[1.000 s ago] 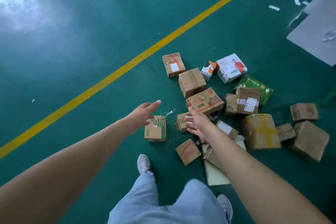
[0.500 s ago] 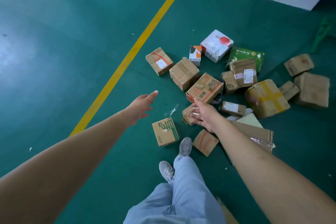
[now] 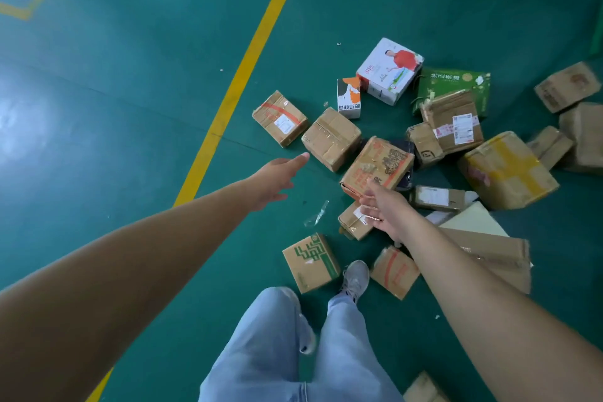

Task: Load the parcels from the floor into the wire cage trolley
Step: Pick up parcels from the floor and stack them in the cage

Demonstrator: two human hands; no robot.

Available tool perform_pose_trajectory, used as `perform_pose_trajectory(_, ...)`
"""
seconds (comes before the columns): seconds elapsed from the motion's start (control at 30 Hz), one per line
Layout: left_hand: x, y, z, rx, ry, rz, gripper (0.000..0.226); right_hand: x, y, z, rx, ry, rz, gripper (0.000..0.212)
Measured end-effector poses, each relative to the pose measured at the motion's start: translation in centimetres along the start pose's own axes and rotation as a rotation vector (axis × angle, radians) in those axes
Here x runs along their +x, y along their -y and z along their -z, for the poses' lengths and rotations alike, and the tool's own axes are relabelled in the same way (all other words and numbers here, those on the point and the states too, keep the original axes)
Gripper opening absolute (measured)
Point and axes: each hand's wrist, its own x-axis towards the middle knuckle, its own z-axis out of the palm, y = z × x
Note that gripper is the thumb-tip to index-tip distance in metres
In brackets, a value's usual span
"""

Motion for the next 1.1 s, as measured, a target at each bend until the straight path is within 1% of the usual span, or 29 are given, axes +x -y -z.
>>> perform_pose_trajectory(0.2, 11.7, -3.1, 2.4, 0.100, 0.029, 0.013, 0.069, 10.1, 3.4, -3.2, 0.008, 0.045, -0.020, 0.037)
perform_pose_trajectory(0.33, 24.5, -3.8, 3.4, 0.210, 0.027, 0.029, 0.067, 20.5, 5.3, -5.4, 0.038, 0.035, -0.012, 0.036)
perform_pose_trajectory(0.37, 29.6, -3.5, 3.5, 0.251, 0.038, 0.045, 0.066, 24.9, 5.1, -6.2, 0.079, 0.015, -0.020, 0.035)
perform_pose_trajectory(0.4, 31.6, -3.3, 3.6, 0.278, 0.032, 0.049, 0.065, 26.5, 5.2, -6.5, 0.088, -0.007, -0.016, 0.034)
perform_pose_trajectory(0.5, 42.0, -2.1, 4.0, 0.380, 0.054, 0.062, 0.067, 35.6, 4.3, -8.4, 0.169, -0.081, -0.040, 0.043)
perform_pose_trajectory(0.57, 46.8, -1.2, 4.2, 0.423, 0.056, 0.067, 0.075, 39.5, 3.7, -9.5, 0.179, -0.108, -0.057, 0.051)
perform_pose_trajectory(0.63, 53.3, -0.4, 4.1, 0.478, 0.068, 0.066, 0.082, 45.0, 2.9, -10.4, 0.223, -0.167, -0.051, 0.053)
perform_pose_trajectory(0.67, 55.0, 0.0, 4.2, 0.489, 0.062, 0.062, 0.085, 46.2, 2.7, -10.7, 0.239, -0.194, -0.054, 0.054)
perform_pose_trajectory(0.73, 59.7, 0.8, 4.0, 0.507, 0.057, 0.054, 0.088, 50.3, 2.0, -11.5, 0.276, -0.235, -0.070, 0.063)
perform_pose_trajectory(0.83, 64.9, 1.9, 3.5, 0.514, 0.031, 0.053, 0.091, 54.9, 1.0, -12.4, 0.307, -0.293, -0.107, 0.075)
perform_pose_trajectory(0.93, 68.2, 2.7, 2.7, 0.530, 0.068, 0.092, 0.097, 58.0, 0.4, -13.2, 0.348, -0.277, -0.141, 0.081)
perform_pose_trajectory(1.03, 69.2, 2.8, 1.7, 0.460, 0.139, 0.132, 0.088, 59.2, 0.5, -13.8, 0.401, -0.224, -0.152, 0.086)
perform_pose_trajectory(1.1, 69.5, 2.5, 1.2, 0.398, 0.161, 0.126, 0.081, 59.6, 0.9, -14.0, 0.394, -0.259, -0.115, 0.090)
